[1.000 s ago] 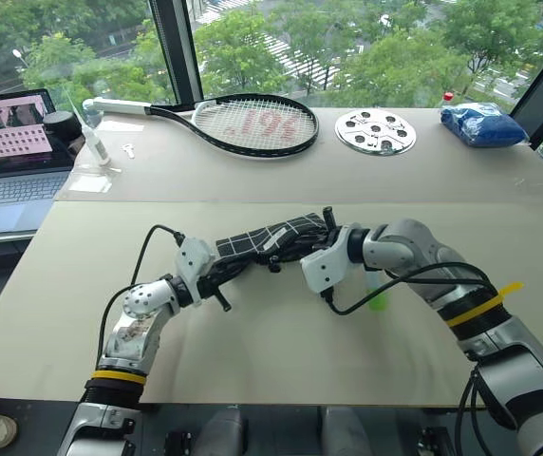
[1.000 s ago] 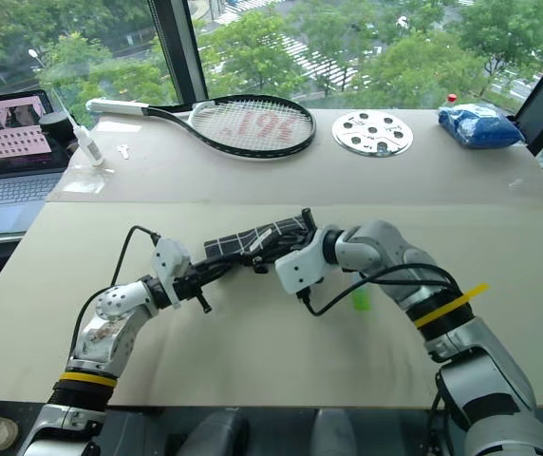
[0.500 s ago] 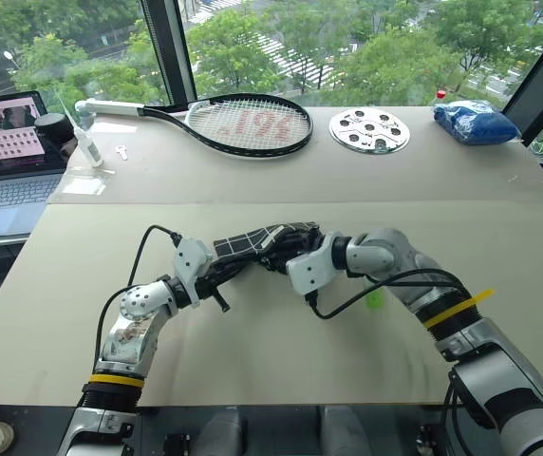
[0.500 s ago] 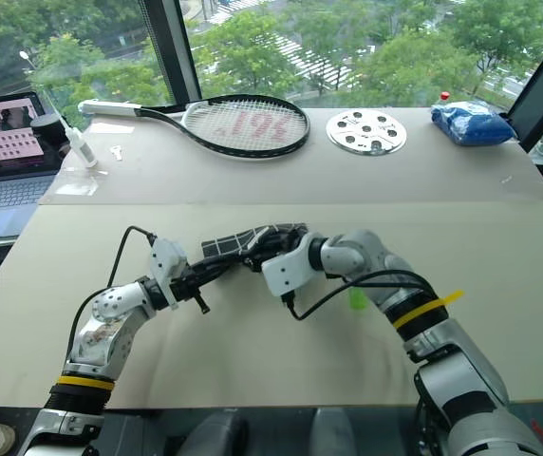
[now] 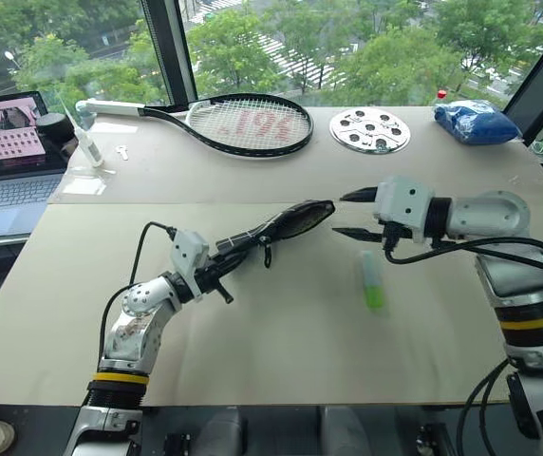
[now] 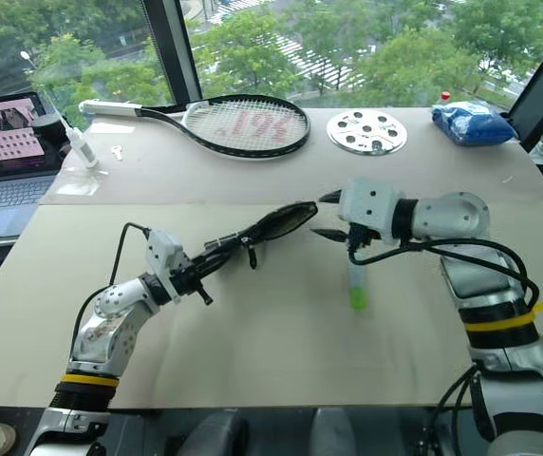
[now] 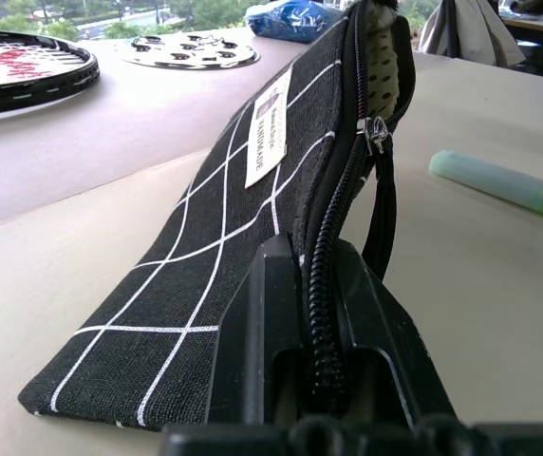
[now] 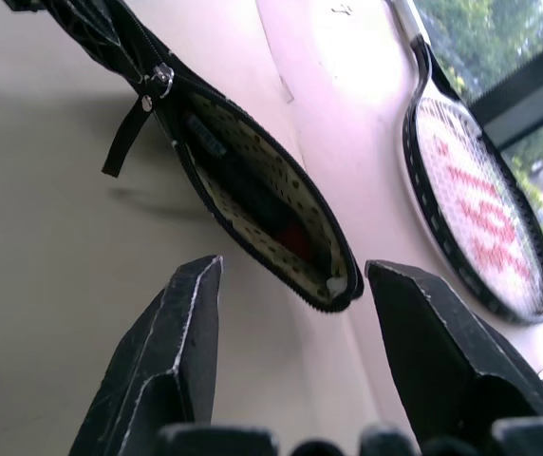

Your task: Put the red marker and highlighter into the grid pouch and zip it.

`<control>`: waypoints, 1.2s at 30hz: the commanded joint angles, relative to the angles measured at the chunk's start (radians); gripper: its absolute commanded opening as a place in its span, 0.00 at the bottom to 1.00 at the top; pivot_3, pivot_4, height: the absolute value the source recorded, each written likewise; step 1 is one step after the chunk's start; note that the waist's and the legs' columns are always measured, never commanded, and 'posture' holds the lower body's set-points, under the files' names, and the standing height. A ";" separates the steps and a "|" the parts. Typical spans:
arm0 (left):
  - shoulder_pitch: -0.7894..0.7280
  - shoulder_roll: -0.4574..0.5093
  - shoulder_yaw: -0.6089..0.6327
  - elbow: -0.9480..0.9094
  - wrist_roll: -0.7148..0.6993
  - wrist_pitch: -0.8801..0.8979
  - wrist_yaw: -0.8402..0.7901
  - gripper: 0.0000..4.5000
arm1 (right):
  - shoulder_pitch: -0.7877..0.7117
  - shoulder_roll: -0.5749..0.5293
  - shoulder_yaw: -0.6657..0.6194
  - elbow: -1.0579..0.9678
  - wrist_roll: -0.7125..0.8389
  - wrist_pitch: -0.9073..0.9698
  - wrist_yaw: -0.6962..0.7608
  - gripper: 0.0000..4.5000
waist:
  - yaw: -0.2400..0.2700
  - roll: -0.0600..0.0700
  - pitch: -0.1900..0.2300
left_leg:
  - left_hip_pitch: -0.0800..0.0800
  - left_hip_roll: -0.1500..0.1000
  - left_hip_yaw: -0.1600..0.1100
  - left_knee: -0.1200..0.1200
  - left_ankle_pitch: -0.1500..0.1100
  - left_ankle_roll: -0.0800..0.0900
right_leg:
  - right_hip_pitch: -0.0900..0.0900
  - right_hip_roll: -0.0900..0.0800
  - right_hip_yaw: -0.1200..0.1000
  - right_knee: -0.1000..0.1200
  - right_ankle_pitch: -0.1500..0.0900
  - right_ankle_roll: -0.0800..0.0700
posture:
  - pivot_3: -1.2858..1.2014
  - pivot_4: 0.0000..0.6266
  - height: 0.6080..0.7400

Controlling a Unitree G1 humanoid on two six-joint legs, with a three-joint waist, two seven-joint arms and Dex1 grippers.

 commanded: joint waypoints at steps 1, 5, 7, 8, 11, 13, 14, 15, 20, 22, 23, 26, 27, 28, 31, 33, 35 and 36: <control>-0.007 0.002 0.014 -0.024 -0.014 -0.008 0.001 0.00 | 0.083 0.003 -0.078 -0.165 0.081 0.300 -0.096 0.61 | 0.006 0.000 0.000 | 0.000 0.000 0.000 0.000 0.000 0.000 | 0.000 0.000 0.000 0.000 0.000 0.000 | 0.52 0.24 1.00; -0.001 0.003 0.013 -0.025 -0.011 -0.011 -0.001 0.00 | 0.175 0.053 -0.103 -0.320 0.124 0.629 -0.240 0.61 | 0.009 0.000 0.000 | 0.000 0.000 0.000 0.000 -0.001 0.001 | -0.001 0.000 0.000 0.001 0.000 0.000 | 0.52 0.24 1.00; 0.002 0.004 0.012 -0.025 -0.010 -0.011 -0.003 0.00 | 0.210 0.057 -0.103 -0.355 0.104 0.708 -0.300 0.61 | 0.016 0.000 0.000 | 0.000 0.000 0.000 0.000 0.000 0.001 | 0.000 0.000 0.000 0.001 0.000 0.000 | 0.52 0.24 1.00; 0.003 0.004 0.011 -0.024 -0.009 -0.012 -0.004 0.00 | 0.217 0.056 -0.101 -0.365 0.100 0.729 -0.318 0.61 | 0.017 0.000 0.000 | 0.000 0.000 0.000 0.001 -0.001 0.001 | 0.000 0.000 0.000 0.001 0.000 0.000 | 0.52 0.24 1.00; 0.006 0.009 -0.002 -0.017 0.003 -0.024 -0.017 0.00 | 0.250 0.052 -0.068 -0.363 0.065 0.776 -0.385 0.61 | 0.018 0.000 0.000 | -0.001 0.000 0.000 0.001 0.000 0.001 | 0.000 0.000 0.000 0.000 0.000 0.000 | 0.52 0.24 1.00; 0.004 0.009 -0.006 -0.011 0.006 -0.030 -0.021 0.00 | 0.282 0.042 -0.038 -0.363 0.040 0.770 -0.414 0.61 | 0.019 0.000 0.000 | -0.001 0.000 0.000 0.001 0.000 0.001 | 0.000 0.000 0.000 0.001 0.000 0.000 | 0.52 0.24 1.00; 0.002 0.008 -0.005 -0.008 0.007 -0.031 -0.021 0.00 | 0.297 0.034 -0.026 -0.363 0.029 0.760 -0.424 0.61 | 0.019 0.000 0.000 | -0.001 0.000 0.000 0.001 0.000 0.001 | 0.000 0.000 0.000 0.001 0.000 0.000 | 0.52 0.24 1.00; -0.002 0.006 -0.005 -0.004 0.007 -0.031 -0.021 0.00 | 0.308 0.038 -0.026 -0.358 0.027 0.759 -0.435 0.61 | 0.017 0.000 0.000 | -0.001 0.000 0.000 0.001 0.000 0.001 | 0.000 0.000 0.000 0.001 0.000 0.000 | 0.52 0.24 1.00; -0.005 -0.001 -0.009 0.002 0.010 -0.038 -0.021 0.00 | 0.339 0.064 -0.036 -0.343 0.044 0.773 -0.468 0.61 | 0.017 0.000 0.000 | 0.000 0.000 0.000 0.001 0.000 0.001 | 0.001 0.000 0.000 0.000 0.000 0.000 | 0.52 0.24 1.00; -0.003 -0.005 -0.011 0.001 0.011 -0.040 -0.018 0.00 | 0.354 0.096 -0.045 -0.318 0.053 0.785 -0.490 0.61 | 0.017 0.000 0.000 | 0.000 0.000 0.000 0.001 0.000 0.001 | 0.001 0.000 0.000 0.000 0.000 0.000 | 0.52 0.24 1.00; 0.000 -0.006 -0.011 0.000 0.012 -0.042 -0.017 0.00 | 0.363 0.102 -0.040 -0.307 0.047 0.780 -0.502 0.61 | 0.017 -0.001 -0.001 | 0.001 0.000 0.000 0.001 0.000 0.001 | 0.001 0.000 0.000 0.000 0.000 0.000 | 0.52 0.24 1.00; 0.006 -0.012 -0.011 -0.005 0.011 -0.044 -0.012 0.00 | 0.381 0.122 -0.045 -0.296 0.051 0.789 -0.520 0.61 | 0.018 -0.003 -0.002 | 0.002 0.000 0.000 0.001 0.000 0.001 | 0.003 0.000 0.000 0.000 0.000 0.000 | 0.52 0.24 1.00; 0.009 -0.013 -0.011 -0.009 0.010 -0.043 -0.011 0.00 | 0.385 0.125 -0.047 -0.296 0.053 0.792 -0.525 0.61 | 0.019 -0.003 -0.002 | 0.002 0.000 0.000 0.001 0.000 0.001 | 0.004 0.000 0.000 0.000 0.000 0.000 | 0.52 0.24 1.00; 0.014 -0.013 -0.012 -0.014 0.010 -0.044 -0.010 0.00 | 0.388 0.128 -0.050 -0.292 0.052 0.796 -0.531 0.61 | 0.019 -0.003 -0.002 | 0.003 0.000 0.000 0.001 0.000 0.001 | 0.004 0.000 0.000 0.000 0.000 0.000 | 0.52 0.24 1.00; 0.023 -0.015 -0.009 -0.026 0.011 -0.046 -0.005 0.00 | 0.386 0.122 -0.073 -0.240 0.045 0.787 -0.541 0.61 | 0.019 -0.004 -0.002 | 0.003 0.000 0.000 0.001 -0.001 0.001 | 0.004 0.000 0.000 0.000 0.000 0.000 | 0.52 0.24 1.00; 0.025 -0.013 -0.005 -0.031 0.009 -0.046 -0.003 0.00 | 0.381 0.121 -0.086 -0.206 0.041 0.780 -0.549 0.61 | 0.021 -0.005 -0.003 | 0.003 0.000 0.000 0.001 -0.001 0.001 | 0.005 0.000 0.000 0.000 0.000 0.000 | 0.52 0.24 1.00; 0.022 -0.013 -0.005 -0.034 0.010 -0.045 0.002 0.00 | 0.378 0.119 -0.089 -0.176 0.043 0.771 -0.547 0.61 | 0.026 -0.006 -0.004 | 0.004 0.000 0.000 0.001 -0.001 0.001 | 0.005 0.000 0.000 0.000 0.000 0.000 | 0.52 0.24 1.00; 0.021 -0.013 -0.005 -0.035 0.009 -0.045 0.004 0.00 | 0.378 0.122 -0.089 -0.169 0.047 0.771 -0.546 0.61 | 0.032 -0.006 -0.004 | 0.004 0.000 0.000 0.002 -0.001 0.001 | 0.005 0.000 0.000 0.000 0.000 0.000 | 0.52 0.24 1.00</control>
